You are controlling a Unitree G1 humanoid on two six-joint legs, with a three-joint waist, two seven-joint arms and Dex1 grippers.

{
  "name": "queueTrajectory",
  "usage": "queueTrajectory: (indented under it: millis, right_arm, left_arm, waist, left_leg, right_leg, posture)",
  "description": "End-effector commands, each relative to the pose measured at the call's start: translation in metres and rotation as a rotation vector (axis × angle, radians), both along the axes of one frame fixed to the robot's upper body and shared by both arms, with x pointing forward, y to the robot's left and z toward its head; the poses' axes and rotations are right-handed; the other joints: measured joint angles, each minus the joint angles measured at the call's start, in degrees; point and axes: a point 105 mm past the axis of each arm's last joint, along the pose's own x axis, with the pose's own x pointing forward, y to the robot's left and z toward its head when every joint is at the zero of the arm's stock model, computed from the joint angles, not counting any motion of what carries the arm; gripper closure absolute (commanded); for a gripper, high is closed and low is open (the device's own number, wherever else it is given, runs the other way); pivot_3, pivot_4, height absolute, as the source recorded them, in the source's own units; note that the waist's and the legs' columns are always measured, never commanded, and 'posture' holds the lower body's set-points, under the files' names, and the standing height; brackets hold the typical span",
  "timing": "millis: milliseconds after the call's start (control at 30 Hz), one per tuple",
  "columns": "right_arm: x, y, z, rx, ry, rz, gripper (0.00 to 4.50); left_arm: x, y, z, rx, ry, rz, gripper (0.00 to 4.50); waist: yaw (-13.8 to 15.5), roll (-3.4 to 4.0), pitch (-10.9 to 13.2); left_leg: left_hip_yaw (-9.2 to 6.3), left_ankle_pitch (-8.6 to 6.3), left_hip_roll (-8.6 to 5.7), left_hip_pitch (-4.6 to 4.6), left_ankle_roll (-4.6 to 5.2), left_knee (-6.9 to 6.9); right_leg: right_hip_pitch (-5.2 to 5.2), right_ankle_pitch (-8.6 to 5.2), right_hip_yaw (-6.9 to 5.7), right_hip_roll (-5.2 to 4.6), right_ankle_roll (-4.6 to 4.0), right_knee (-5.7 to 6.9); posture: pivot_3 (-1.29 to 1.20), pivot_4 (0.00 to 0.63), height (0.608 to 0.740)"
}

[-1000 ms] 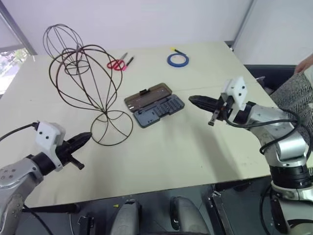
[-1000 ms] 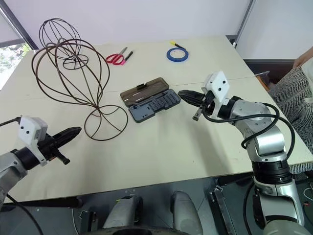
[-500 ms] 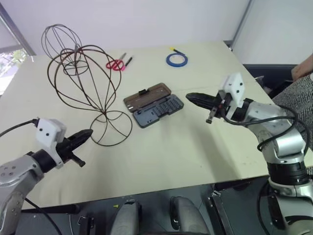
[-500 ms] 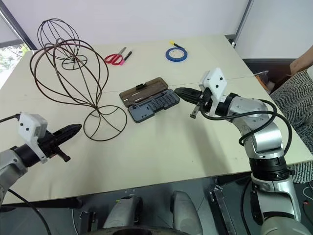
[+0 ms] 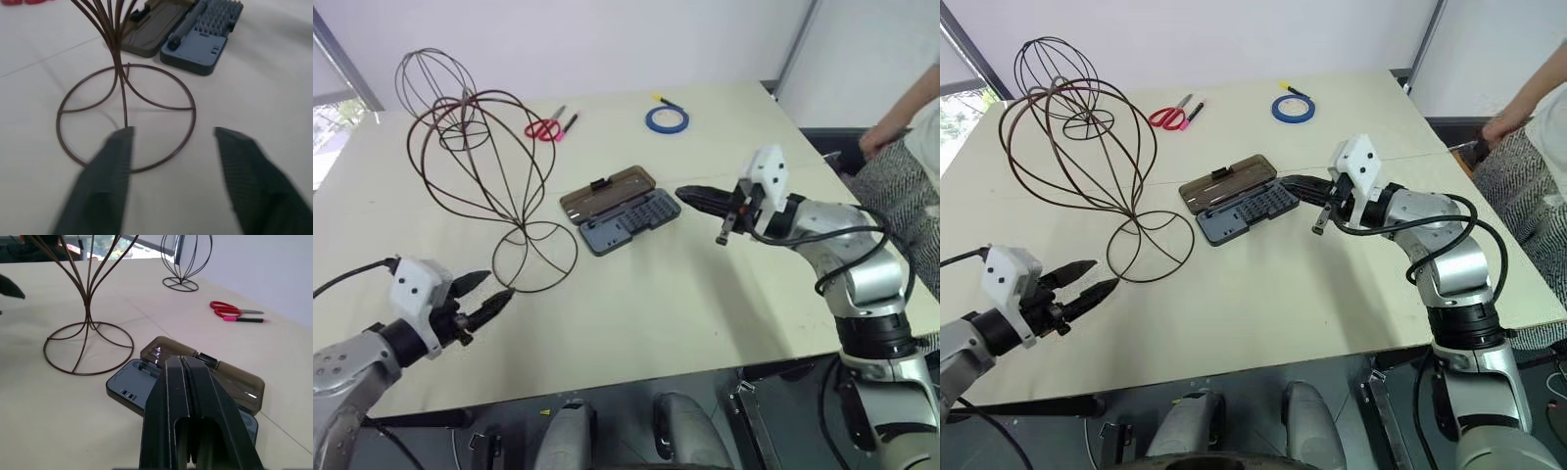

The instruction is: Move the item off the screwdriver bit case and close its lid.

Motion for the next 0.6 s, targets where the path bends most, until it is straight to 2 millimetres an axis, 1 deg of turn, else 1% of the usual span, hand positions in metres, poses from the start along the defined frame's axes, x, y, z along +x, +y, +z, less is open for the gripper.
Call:
queueTrajectory:
  millis: [33,133,233,400,600]
  right_arm:
    - [0.001,0.009,0.014,0.000,-0.062,0.047,4.50]
    - [0.003,0.014,0.014,-0.001,-0.064,0.071,4.50]
    - [0.006,0.019,0.013,-0.011,-0.072,0.091,4.50]
    - [0.009,0.022,0.015,-0.012,-0.084,0.103,4.50]
    - [0.009,0.022,0.017,-0.019,-0.097,0.102,4.50]
  left_arm:
    - [-0.009,0.006,0.028,0.027,-0.098,0.010,0.02]
    - [-0.011,0.014,0.040,0.016,-0.142,0.050,0.02]
    - [-0.008,0.019,0.054,-0.019,-0.203,0.095,0.02]
    - [0.003,0.020,0.067,-0.058,-0.278,0.127,0.02]
    - [0.019,0.010,0.078,-0.111,-0.335,0.101,0.02]
  waist:
    - [0.0,0.01,0.0]
    - [0.1,0.02,0.0]
    - [0.3,0.01,0.0]
    - [0.3,0.01,0.0]
    - [0.2,0.01,0.0]
  left_leg:
    - [0.00,0.00,0.01,0.00,0.00,0.00]
    - [0.00,0.00,0.01,0.00,0.00,0.00]
    - [0.00,0.00,0.00,-0.02,0.00,0.02]
    - [-0.01,0.00,-0.01,-0.02,0.00,0.01]
    - [0.00,0.00,-0.01,-0.02,-0.01,0.02]
  right_leg:
    - [0.00,0.00,0.00,0.00,0.00,0.01]
    - [-0.01,0.00,-0.01,0.00,-0.01,0.00]
    - [-0.01,0.00,-0.01,-0.02,0.00,0.00]
    - [0.00,0.01,-0.02,-0.02,0.00,0.00]
    - [0.00,0.03,-0.01,-0.01,-0.01,0.00]
  posture:
    - [0.00,0.150,0.740]
    - [0.00,0.150,0.740]
    - [0.00,0.150,0.740]
    - [0.00,0.150,0.740]
    - [0.00,0.150,0.740]
